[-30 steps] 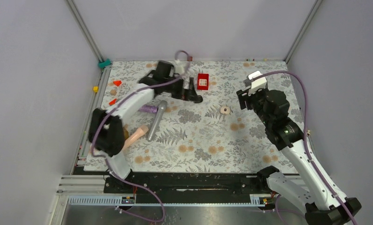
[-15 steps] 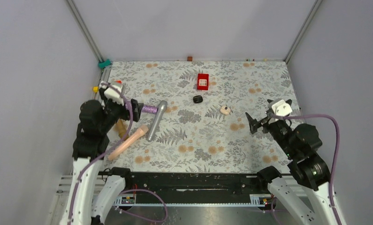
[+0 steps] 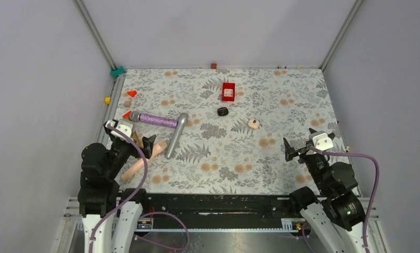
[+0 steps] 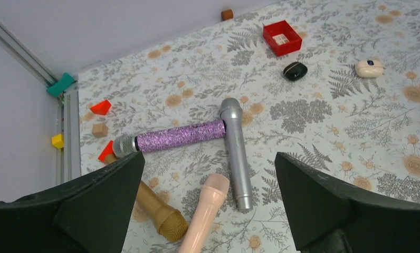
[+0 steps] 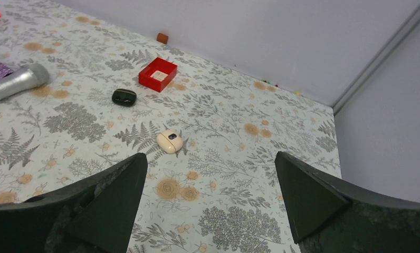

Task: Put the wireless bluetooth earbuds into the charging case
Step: Reset both arms

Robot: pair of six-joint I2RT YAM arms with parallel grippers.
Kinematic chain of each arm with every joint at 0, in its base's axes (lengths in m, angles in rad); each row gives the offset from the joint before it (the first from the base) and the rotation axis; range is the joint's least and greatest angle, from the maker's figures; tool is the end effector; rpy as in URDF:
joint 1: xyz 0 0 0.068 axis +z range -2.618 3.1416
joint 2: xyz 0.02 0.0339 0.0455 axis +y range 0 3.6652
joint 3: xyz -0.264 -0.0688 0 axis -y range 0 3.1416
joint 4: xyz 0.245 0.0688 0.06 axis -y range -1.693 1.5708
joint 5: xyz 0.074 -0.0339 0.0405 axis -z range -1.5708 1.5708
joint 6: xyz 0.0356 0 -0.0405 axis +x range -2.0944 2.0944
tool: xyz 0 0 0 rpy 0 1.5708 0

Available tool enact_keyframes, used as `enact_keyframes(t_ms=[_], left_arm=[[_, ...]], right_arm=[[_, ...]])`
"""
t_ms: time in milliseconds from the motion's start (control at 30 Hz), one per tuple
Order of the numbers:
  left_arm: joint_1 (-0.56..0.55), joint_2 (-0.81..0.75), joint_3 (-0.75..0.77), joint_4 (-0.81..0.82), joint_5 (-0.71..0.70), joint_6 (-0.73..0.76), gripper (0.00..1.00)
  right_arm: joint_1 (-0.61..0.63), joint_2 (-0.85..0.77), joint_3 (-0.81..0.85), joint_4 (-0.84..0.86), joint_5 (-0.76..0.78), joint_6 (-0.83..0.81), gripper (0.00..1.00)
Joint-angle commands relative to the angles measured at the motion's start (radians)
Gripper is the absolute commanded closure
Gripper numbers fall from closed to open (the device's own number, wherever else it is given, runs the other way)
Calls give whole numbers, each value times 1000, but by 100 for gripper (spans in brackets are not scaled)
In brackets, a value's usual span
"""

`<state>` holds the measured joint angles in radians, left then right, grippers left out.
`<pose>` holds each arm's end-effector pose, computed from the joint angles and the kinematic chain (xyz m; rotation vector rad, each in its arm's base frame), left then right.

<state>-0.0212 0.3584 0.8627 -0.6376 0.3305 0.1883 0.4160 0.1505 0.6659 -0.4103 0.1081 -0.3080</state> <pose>0.0647 -0.0129 0.3627 0.4198 1.6466 -0.1567 0.0485 0.0172 0.3375 -0.4361 1.4000 0.0087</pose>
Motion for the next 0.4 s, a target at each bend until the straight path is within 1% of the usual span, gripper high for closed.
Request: enact_keyframes(t_ms=[0, 100, 267, 367], left_arm=[[20, -6, -46, 22, 46, 14, 2], [49, -5, -45, 15, 68, 13, 2], [72, 0, -47, 0, 129, 22, 2], [90, 0, -54, -1, 153, 23, 2]], right_arm=[[-9, -33, -38, 109, 109, 59, 1], [-9, -36, -54, 120, 107, 64, 1], [-9, -47, -78, 172, 173, 57, 1], [-9, -50, -80, 172, 172, 54, 1]])
